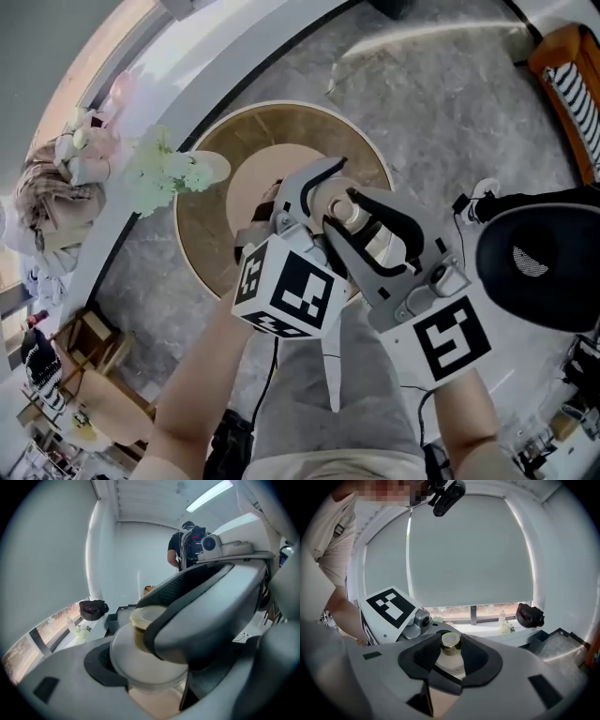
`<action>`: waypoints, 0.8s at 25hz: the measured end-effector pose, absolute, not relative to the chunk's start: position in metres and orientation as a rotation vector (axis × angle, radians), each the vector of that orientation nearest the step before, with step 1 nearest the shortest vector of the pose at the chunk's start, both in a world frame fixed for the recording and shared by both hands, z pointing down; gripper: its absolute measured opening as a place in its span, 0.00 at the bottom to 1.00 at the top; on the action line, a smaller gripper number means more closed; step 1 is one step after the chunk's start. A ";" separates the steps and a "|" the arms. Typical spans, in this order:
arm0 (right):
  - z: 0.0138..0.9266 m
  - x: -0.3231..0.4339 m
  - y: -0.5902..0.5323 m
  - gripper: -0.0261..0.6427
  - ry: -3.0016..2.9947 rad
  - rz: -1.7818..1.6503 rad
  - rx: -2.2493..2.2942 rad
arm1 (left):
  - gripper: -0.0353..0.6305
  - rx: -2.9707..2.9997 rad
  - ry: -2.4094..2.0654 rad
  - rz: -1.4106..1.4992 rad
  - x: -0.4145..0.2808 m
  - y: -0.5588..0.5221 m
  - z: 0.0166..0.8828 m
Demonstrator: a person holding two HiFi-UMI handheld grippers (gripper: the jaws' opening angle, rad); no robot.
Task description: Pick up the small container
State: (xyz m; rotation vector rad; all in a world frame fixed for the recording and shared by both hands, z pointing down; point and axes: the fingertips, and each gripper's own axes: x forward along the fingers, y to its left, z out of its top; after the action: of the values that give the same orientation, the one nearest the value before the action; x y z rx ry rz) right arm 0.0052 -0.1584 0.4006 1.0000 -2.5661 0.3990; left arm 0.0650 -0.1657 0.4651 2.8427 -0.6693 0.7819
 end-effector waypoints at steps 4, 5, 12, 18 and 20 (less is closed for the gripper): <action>0.338 -0.003 -0.161 0.23 -2.577 0.336 1.002 | 0.58 2.869 -0.693 0.770 0.057 -0.171 0.402; 0.323 -0.005 -0.161 0.23 -2.580 0.323 1.000 | 0.58 2.870 -0.700 0.756 0.056 -0.171 0.386; 0.216 -0.016 -0.151 0.23 -2.606 0.214 0.981 | 0.58 2.922 -0.748 0.718 0.044 -0.167 0.276; 0.136 -0.022 -0.134 0.23 -2.657 0.130 0.978 | 0.58 2.939 -0.802 0.698 0.037 -0.154 0.195; 0.110 -0.025 -0.126 0.23 -2.669 0.093 0.984 | 0.58 2.954 -0.822 0.674 0.035 -0.148 0.169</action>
State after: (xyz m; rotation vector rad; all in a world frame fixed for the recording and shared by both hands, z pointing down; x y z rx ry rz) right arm -0.0252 -0.1265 0.1102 0.9836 -2.6691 0.0933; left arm 0.0354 -0.1483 0.1688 2.9543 -0.8218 0.6743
